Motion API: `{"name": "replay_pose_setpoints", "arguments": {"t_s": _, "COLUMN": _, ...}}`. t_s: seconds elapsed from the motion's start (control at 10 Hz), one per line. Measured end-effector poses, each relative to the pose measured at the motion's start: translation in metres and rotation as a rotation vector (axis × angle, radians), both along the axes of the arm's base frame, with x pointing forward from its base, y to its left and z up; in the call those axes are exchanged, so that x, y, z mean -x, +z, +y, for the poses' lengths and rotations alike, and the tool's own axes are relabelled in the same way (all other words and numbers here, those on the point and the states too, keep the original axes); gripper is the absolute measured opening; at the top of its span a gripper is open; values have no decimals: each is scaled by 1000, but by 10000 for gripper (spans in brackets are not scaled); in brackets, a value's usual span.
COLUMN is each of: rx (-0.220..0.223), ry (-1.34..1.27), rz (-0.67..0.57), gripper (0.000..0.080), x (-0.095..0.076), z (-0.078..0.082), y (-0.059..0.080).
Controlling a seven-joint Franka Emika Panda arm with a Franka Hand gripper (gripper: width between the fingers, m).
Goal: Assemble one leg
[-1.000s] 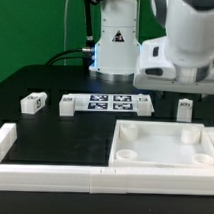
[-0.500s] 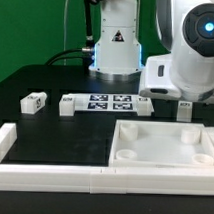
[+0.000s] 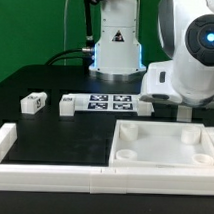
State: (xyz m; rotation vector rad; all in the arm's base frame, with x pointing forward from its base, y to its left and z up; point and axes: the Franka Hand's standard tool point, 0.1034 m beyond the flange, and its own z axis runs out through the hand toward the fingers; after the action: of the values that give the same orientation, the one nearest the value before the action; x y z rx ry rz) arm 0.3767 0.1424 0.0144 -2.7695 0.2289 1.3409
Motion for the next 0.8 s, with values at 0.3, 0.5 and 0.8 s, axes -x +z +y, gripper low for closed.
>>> {"name": "replay_pose_setpoints", "arguments": {"t_s": 0.3, "rx": -2, "ry": 1, "rz": 2, "gripper": 426, "x": 0, "z": 0, "y": 1}}
{"name": "replay_pose_setpoints", "arguments": {"t_s": 0.5, "rx": -2, "ry": 1, "rz": 2, "gripper": 288, "x": 0, "z": 0, "y": 1}}
{"name": "replay_pose_setpoints", "arguments": {"t_s": 0.8, "rx": -2, "ry": 1, "rz": 2, "gripper": 288, "x": 0, "z": 0, "y": 1}}
